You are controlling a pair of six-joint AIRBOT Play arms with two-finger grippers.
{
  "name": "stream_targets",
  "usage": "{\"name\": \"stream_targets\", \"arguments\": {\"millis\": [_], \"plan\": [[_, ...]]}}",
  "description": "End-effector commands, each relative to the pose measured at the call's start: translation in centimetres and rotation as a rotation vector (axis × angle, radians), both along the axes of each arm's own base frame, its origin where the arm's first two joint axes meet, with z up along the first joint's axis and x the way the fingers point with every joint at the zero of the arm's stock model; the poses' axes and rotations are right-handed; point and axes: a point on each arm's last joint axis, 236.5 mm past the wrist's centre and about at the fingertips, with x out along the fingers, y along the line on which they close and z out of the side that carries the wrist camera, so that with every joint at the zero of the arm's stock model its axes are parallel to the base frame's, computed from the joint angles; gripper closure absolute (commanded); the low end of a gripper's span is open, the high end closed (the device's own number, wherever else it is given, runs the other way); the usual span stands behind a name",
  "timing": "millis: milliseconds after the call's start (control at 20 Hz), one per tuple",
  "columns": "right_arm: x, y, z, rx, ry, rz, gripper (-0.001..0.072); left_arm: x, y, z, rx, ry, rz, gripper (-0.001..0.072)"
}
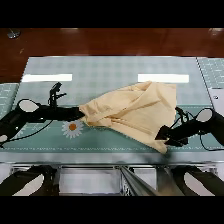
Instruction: Fold the shirts.
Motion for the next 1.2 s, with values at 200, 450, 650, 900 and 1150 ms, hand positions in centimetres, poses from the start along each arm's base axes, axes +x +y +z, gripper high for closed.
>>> {"name": "stream_targets", "arguments": {"millis": [200, 450, 650, 900, 1150], "plan": [[2.8, 7.6, 0.8, 0.197, -0.099, 0.019, 0.0693, 0.9, -0.7, 1.5, -0.051, -0.017, 0.021, 0.0674], [16.3, 7.5, 17.6, 0.170, -0.624, 0.140, 0.0694, 10.1, -0.5, 19.8, -0.236, -0.402, 0.093, 0.0675], [19.9, 6.4, 42.9, 0.129, -1.215, 0.172, 0.0693, 10.9, 2.9, 43.3, -0.306, -0.915, 0.127, 0.0676], [9.1, 5.0, 55.6, 0.050, -1.544, 0.244, 0.0693, 1.7, 9.0, 55.1, -0.020, -1.259, 0.289, 0.0676], [-1.0, 3.8, 56.6, -0.023, -1.612, 0.303, 0.0693, -9.3, 13.1, 56.6, 0.372, -1.370, 0.487, 0.0676]]}}
